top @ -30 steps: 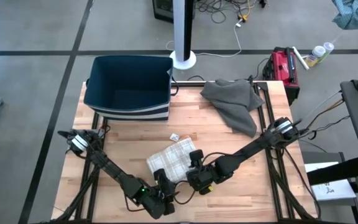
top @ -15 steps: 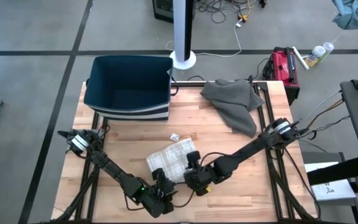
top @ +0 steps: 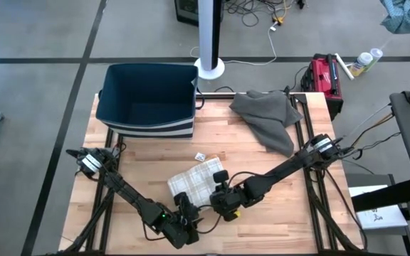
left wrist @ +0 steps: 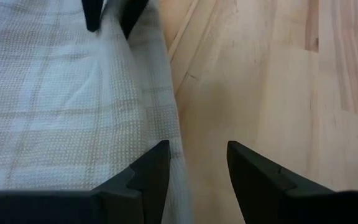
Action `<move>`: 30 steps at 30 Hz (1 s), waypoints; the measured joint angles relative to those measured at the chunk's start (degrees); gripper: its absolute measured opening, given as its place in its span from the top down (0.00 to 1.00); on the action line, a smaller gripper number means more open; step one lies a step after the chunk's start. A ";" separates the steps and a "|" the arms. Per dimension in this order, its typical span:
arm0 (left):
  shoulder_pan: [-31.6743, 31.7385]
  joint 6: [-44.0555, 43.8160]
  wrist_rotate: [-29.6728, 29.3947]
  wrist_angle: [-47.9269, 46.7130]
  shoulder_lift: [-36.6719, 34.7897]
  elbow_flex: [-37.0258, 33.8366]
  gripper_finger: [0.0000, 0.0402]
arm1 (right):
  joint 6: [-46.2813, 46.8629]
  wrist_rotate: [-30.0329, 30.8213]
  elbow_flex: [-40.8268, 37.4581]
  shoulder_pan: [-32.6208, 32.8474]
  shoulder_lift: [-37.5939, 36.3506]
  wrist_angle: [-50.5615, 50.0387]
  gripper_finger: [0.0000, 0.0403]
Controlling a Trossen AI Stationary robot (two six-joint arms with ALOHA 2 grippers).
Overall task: Fold towel
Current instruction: Stack the white patterned kitchen towel on top of the orange towel
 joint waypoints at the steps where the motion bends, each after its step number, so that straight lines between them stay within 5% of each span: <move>1: 0.00 -0.03 0.00 -0.08 0.00 0.00 0.62 | 0.00 -0.04 0.23 0.06 -0.15 -0.70 0.85; 6: 0.00 -1.25 -0.04 -1.14 0.00 0.00 0.62 | 0.88 -0.04 1.60 0.63 -1.84 -6.07 0.98; 16: 0.20 -1.79 -0.13 -1.86 0.00 0.00 0.62 | 5.08 -6.91 1.62 1.14 -2.37 -7.45 0.99; 30: 0.21 -2.97 -0.13 -4.18 -0.54 0.00 0.62 | 6.72 -10.09 1.37 1.42 0.81 -2.11 0.85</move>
